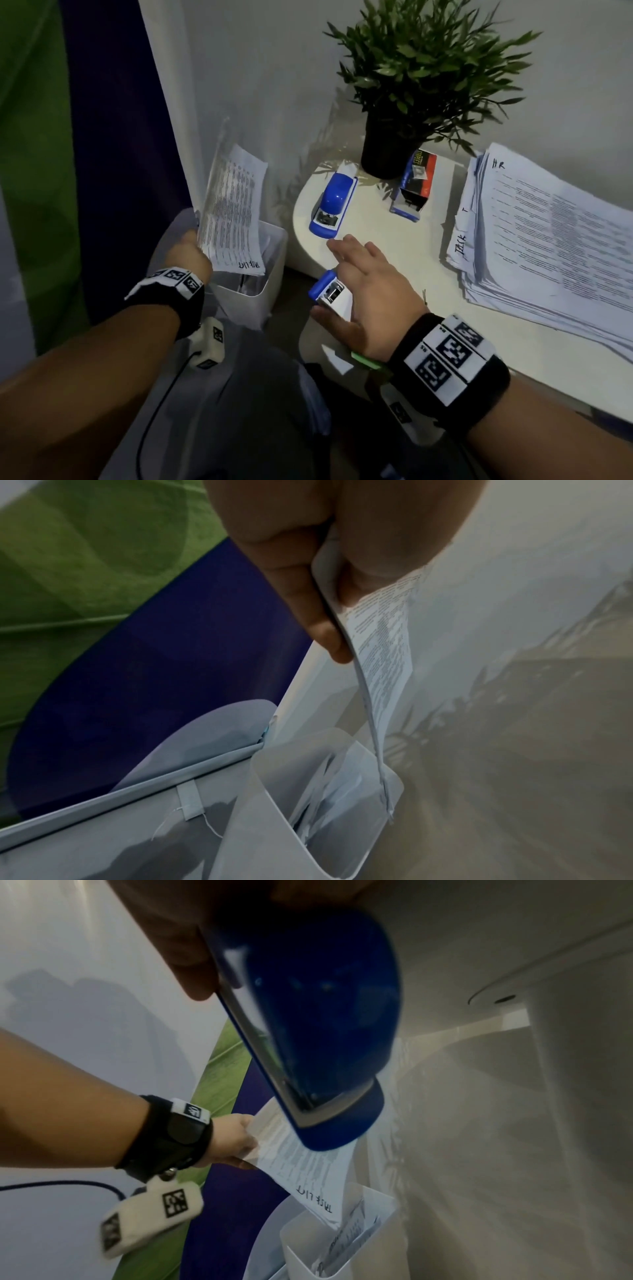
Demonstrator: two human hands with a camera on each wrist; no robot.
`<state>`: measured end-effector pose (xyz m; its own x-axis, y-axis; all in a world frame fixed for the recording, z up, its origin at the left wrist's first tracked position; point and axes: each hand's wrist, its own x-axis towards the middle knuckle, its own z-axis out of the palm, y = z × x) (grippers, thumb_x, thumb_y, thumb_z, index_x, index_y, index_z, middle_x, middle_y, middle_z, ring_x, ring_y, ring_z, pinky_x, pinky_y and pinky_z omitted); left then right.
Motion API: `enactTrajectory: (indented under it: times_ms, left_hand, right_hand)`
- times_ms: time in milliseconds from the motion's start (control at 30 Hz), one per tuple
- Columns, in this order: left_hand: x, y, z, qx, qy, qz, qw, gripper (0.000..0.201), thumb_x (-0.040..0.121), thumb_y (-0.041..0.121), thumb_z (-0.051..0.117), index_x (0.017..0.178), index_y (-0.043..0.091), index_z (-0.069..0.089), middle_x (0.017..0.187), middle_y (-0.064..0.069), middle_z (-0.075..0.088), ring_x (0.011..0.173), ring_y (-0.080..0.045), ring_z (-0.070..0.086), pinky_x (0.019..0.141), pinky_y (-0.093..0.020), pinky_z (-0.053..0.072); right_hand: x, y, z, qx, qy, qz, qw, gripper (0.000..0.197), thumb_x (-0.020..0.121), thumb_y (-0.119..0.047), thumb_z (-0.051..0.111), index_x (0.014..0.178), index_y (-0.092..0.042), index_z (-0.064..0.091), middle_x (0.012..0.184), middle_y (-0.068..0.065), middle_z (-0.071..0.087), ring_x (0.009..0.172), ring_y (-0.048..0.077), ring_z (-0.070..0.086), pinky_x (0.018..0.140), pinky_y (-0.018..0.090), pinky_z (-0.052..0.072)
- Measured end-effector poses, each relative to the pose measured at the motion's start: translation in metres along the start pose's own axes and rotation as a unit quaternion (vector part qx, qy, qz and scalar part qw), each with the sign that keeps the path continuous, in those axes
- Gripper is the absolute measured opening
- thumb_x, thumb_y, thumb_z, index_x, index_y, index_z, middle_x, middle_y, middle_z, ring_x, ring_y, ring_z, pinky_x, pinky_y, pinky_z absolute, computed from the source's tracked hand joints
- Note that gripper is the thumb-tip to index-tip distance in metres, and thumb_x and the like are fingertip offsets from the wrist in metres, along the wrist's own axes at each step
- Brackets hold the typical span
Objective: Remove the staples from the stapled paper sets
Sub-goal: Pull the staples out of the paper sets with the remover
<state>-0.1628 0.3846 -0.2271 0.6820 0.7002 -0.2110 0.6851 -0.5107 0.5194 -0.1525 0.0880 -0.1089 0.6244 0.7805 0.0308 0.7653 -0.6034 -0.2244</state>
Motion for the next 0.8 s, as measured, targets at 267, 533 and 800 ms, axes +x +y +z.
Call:
enactTrajectory:
  times_ms: [267,533,800]
  left_hand:
    - [0.024,0.002,0.049,-0.037,0.009,0.011,0.999,0.030,0.092,0.013,0.049,0.118,-0.001,0.051,0.118,-0.023,0.056,0.106,-0.037,0.053,0.094,-0.039,0.041]
    - [0.033,-0.026,0.102,0.029,-0.163,-0.028,0.986,0.051,0.089,0.013,0.054,0.137,0.012,0.037,0.131,-0.021,0.050,0.116,-0.038,0.051,0.098,-0.041,0.041]
    - [0.058,-0.027,0.098,0.181,-0.256,-0.035,0.949,0.051,0.088,0.028,0.061,0.133,0.008,0.047,0.135,-0.014,0.049,0.121,-0.029,0.048,0.103,-0.037,0.040]
  right_hand:
    - [-0.002,0.003,0.005,0.028,0.044,-0.009,0.999,0.053,0.079,-0.058,0.048,0.099,-0.012,0.065,0.140,0.011,0.050,0.135,0.031,0.040,0.111,0.050,0.028]
    - [-0.003,0.003,0.007,0.000,0.057,-0.015,0.998,0.059,0.085,-0.062,0.041,0.097,-0.010,0.066,0.140,0.011,0.050,0.134,0.030,0.041,0.109,0.054,0.033]
    - [-0.004,0.005,0.010,0.027,0.071,-0.025,0.997,0.064,0.088,-0.063,0.033,0.102,-0.008,0.064,0.141,0.011,0.048,0.136,0.030,0.039,0.109,0.054,0.033]
